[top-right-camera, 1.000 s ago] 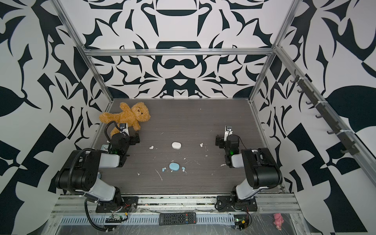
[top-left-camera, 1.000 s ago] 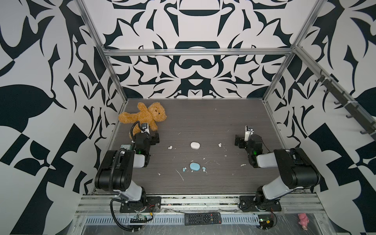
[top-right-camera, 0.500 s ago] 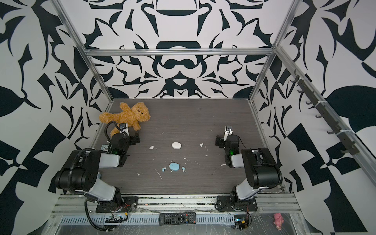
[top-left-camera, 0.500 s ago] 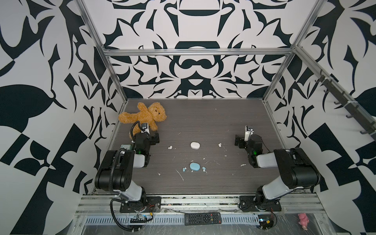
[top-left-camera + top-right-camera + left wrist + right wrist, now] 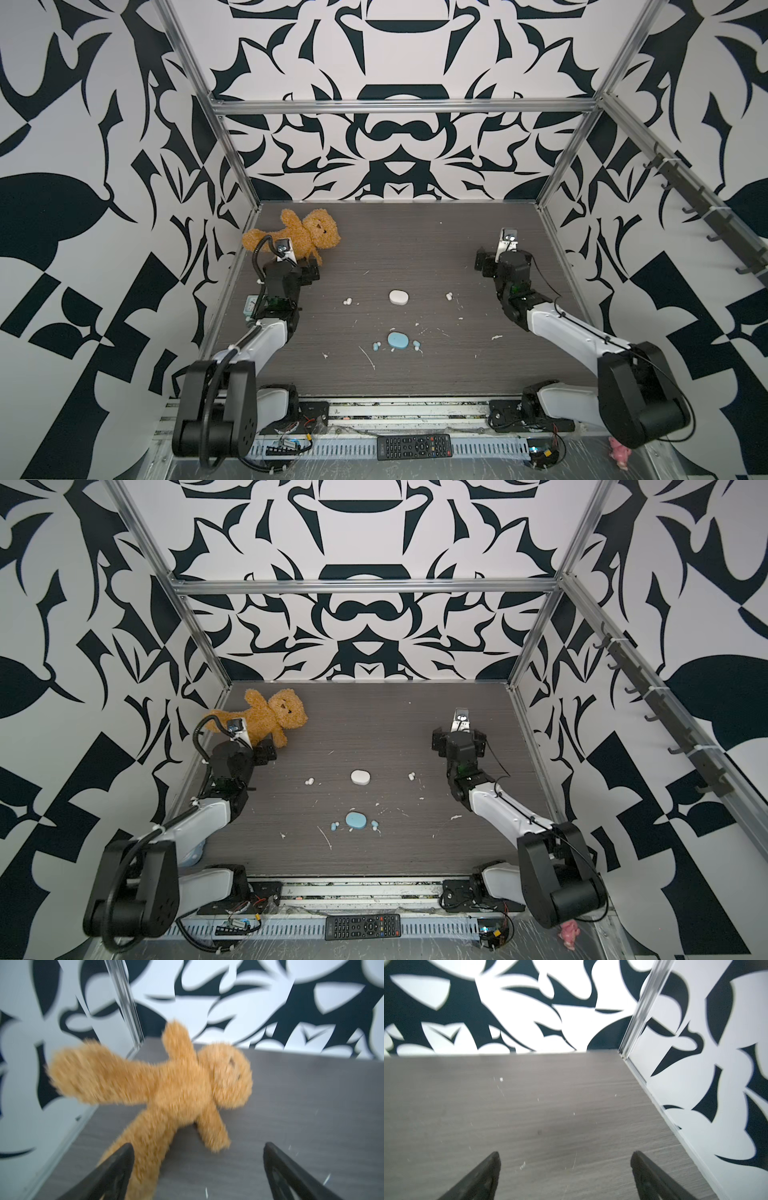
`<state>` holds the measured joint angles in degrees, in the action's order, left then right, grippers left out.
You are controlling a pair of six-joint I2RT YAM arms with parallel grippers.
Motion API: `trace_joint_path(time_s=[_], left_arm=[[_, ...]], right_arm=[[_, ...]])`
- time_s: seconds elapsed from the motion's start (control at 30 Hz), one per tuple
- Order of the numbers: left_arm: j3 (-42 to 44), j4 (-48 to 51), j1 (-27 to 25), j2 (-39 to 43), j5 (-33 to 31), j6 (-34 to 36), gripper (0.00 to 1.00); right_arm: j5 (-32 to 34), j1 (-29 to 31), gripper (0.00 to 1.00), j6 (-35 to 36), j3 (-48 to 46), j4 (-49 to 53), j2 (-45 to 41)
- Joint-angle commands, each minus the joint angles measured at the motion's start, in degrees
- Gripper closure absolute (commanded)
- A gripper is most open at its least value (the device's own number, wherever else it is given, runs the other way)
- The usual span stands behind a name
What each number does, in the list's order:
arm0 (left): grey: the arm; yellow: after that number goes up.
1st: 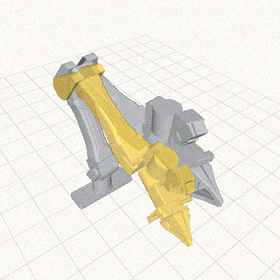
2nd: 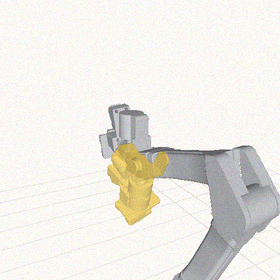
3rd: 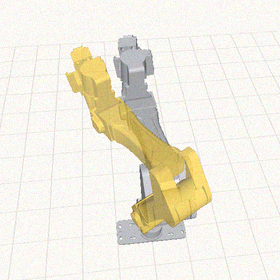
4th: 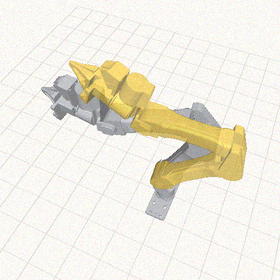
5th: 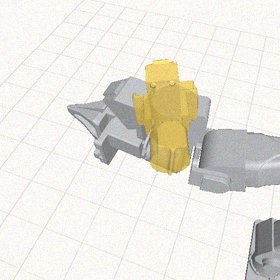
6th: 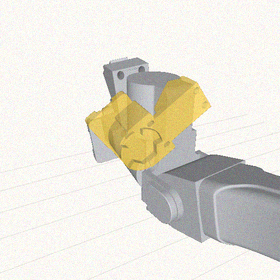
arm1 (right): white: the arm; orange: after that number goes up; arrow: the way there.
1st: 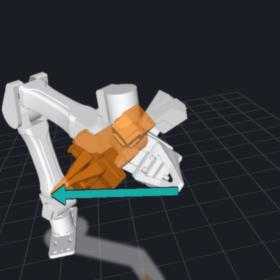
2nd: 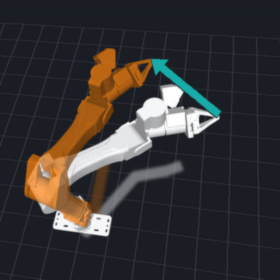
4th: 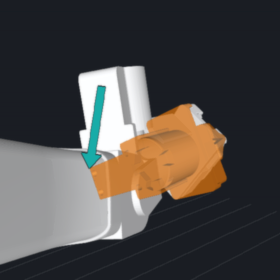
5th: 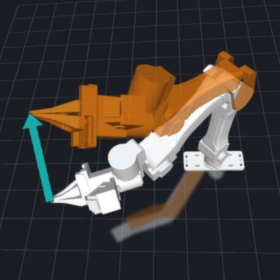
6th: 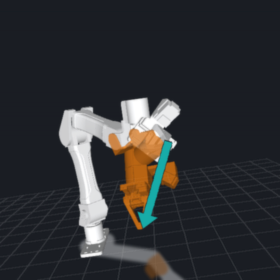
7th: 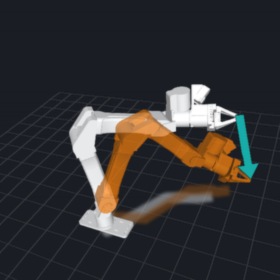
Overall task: Insert the wireless bluetooth earbuds into the charging case
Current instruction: 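Move the right gripper over the white charging case while the left arm rises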
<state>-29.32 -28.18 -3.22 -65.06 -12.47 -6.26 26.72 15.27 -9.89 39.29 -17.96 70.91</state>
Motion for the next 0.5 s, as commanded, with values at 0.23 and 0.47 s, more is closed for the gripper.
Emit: trace_joint_path(time_s=[0.23,0.47], left_arm=[[-14.8,43.6,0.1,21.5,8.8,-26.4,0.01],[-11.9,48.3,0.0,31.2,18.1,-29.7,0.01]], right_arm=[[-12.0,-4.8,0.0,-28.1,11.3,36.2,-5.1],[-16.5,0.9,0.0,-32.5,21.8,55.0,-3.6]])
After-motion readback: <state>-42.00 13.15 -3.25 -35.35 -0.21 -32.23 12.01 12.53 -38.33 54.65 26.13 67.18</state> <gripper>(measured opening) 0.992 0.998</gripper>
